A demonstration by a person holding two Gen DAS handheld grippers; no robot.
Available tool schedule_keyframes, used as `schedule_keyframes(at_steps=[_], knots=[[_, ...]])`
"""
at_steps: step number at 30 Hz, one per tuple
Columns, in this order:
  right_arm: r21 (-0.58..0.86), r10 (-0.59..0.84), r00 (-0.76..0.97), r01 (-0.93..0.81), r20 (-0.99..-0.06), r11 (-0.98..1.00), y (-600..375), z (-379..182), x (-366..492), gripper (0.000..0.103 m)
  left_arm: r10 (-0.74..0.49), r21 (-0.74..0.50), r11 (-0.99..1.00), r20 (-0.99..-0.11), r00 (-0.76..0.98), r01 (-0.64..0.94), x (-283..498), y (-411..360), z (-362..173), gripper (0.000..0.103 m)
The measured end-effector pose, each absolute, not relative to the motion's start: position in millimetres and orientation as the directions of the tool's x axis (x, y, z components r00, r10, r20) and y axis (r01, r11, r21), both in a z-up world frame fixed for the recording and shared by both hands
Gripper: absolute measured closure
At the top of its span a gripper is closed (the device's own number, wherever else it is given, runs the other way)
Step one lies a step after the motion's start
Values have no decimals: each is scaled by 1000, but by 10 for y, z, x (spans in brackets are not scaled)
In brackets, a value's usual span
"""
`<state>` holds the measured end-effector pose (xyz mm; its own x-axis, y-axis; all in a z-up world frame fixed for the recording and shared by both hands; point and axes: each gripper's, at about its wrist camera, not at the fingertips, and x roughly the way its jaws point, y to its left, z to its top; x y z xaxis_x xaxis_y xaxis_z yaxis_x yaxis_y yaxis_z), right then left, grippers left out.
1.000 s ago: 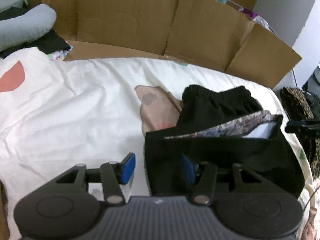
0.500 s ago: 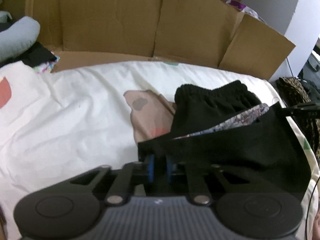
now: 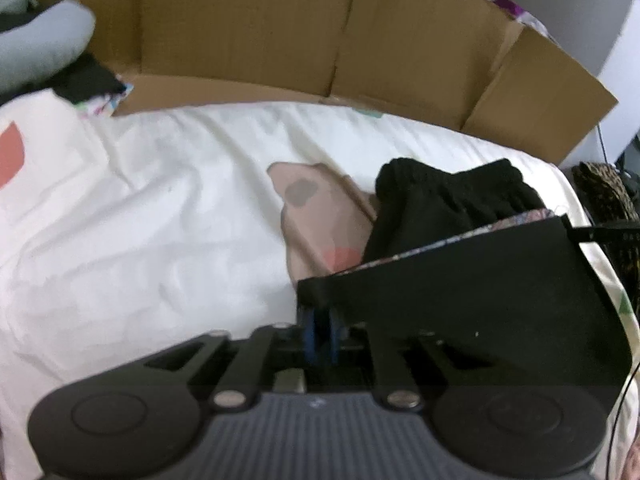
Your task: Fold clothes
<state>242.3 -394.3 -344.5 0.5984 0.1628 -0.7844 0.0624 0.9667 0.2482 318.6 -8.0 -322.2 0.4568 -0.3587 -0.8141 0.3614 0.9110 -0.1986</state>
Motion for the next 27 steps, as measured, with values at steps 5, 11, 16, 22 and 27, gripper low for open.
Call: schedule_keyframes(at_steps=[5,11,16,22,27], knots=[[270,175,610,67,-773,961,-3978,-3432,2411,63,-359,-200,913,-810,464,357,3180,-33,-3211,63],[274,189,592,56,-783,960,-3958,-3519,2461,62,-363,-198,908,-813,456,369,3227,-99,-3265,62],[235,178,574,27,-799,972,-3877,-3613,2548,62,-349,-171,903,-828,439,394,3245,-201,-3346,63],[187,164,561,-16,-811,982,-3762,-3679,2607,63,-339,-154,901,-833,438,405,3259,-260,-3379,63],[132,151,556,-74,-817,988,-3639,-3718,2624,66,-334,-144,901,-832,443,409,3273,-312,-3400,64]])
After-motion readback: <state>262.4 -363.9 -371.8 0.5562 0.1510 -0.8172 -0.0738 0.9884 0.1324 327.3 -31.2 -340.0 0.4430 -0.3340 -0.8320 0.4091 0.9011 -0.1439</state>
